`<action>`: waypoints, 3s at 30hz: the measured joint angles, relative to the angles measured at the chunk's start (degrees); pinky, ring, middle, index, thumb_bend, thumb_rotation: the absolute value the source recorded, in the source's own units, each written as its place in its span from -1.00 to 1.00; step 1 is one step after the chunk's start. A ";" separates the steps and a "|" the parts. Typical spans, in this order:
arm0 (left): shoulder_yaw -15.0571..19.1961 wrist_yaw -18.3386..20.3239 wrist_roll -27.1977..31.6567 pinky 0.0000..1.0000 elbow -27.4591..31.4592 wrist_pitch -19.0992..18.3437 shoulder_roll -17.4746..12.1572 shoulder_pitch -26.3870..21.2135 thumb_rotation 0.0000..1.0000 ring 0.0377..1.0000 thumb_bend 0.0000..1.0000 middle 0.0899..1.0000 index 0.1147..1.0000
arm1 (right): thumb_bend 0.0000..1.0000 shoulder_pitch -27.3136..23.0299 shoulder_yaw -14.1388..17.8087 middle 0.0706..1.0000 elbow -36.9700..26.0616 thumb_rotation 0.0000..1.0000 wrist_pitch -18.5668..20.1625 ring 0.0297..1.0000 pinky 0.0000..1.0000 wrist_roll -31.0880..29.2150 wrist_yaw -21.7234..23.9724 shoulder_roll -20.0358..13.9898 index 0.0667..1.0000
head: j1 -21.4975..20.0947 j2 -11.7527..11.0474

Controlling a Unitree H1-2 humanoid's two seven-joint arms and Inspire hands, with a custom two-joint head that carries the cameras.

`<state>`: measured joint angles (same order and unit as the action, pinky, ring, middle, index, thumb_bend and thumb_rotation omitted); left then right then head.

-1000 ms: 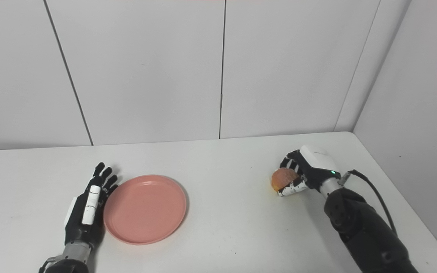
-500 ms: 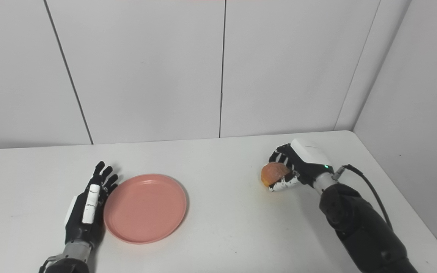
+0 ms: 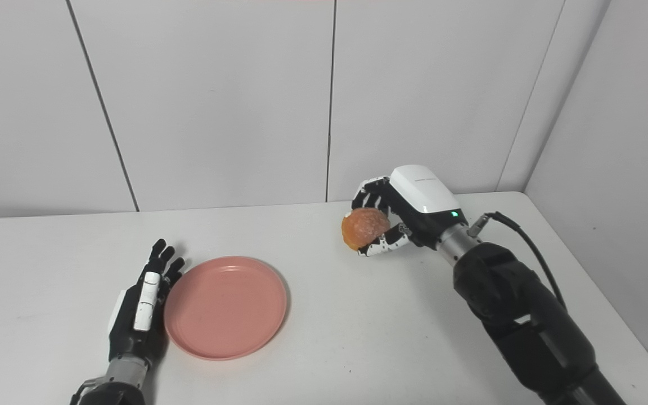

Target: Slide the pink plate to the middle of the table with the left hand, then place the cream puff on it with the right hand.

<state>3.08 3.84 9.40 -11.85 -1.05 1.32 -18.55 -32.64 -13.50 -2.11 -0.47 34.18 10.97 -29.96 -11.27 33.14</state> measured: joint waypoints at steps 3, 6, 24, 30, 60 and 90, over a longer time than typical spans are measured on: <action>-0.53 -0.70 -0.88 0.99 0.10 0.05 0.77 0.11 0.58 0.87 0.61 0.95 0.87 | 0.05 -0.02 -0.05 -0.15 -0.85 -1.00 -1.57 -0.18 -0.24 -0.11 0.02 0.70 -0.06 | 1.76 -0.17; -1.03 -1.64 -1.95 0.91 0.26 0.36 1.72 0.45 0.57 0.83 0.60 0.92 0.81 | 0.05 0.01 -0.15 -0.16 -1.26 -1.00 -2.65 -0.18 -0.24 0.14 0.13 1.22 -0.06 | 3.53 -0.35; -4.22 -6.87 -9.69 0.66 0.98 0.54 5.09 1.45 0.57 0.75 0.69 0.89 0.75 | 0.05 -1.85 -2.79 -0.17 0.14 -1.00 -9.64 -0.22 -0.27 -0.52 1.78 6.79 -0.05 | 12.93 0.17; -4.34 -7.11 -9.73 0.57 0.96 0.54 5.69 1.48 0.57 0.75 0.74 0.88 0.73 | 0.05 -2.41 -4.19 -0.13 0.55 -1.00 -9.63 -0.14 -0.17 -0.53 4.86 8.44 -0.08 | 12.85 0.35; -4.33 -7.15 -9.67 0.57 1.54 -0.32 5.67 1.50 0.62 0.74 0.70 0.88 0.78 | 0.05 -6.98 -12.57 -0.09 22.15 -1.00 -14.05 -0.12 -0.18 1.74 7.30 14.78 -0.12 | 11.71 1.93; -4.38 -7.18 -9.70 0.52 2.64 -1.80 5.62 1.56 0.66 0.76 0.69 0.89 0.80 | 1.00 -9.08 -12.87 0.27 20.77 -0.17 -13.80 0.28 0.13 2.26 13.89 14.25 0.26 | 10.92 2.28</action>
<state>-1.29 -3.35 -0.30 -9.22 -2.85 6.94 -17.00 -41.73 -26.37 18.67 -14.27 36.43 24.87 -15.70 -0.35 35.42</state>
